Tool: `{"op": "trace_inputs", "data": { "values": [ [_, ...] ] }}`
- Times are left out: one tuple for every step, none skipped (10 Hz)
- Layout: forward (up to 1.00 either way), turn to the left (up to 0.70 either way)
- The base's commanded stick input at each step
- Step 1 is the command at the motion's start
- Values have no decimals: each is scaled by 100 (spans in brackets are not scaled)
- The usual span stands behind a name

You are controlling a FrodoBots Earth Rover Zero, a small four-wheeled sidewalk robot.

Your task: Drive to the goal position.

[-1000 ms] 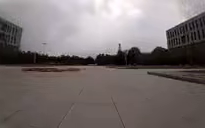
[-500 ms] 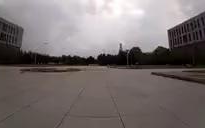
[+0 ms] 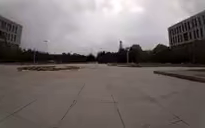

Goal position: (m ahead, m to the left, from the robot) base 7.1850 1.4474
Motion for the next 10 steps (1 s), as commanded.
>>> {"op": "trace_inputs", "data": {
  "values": [
    [70,-9],
    [70,0],
    [70,0],
    [70,0],
    [70,0],
    [70,0],
    [70,0],
    [70,0],
    [70,0],
    [70,0]
  ]
}}
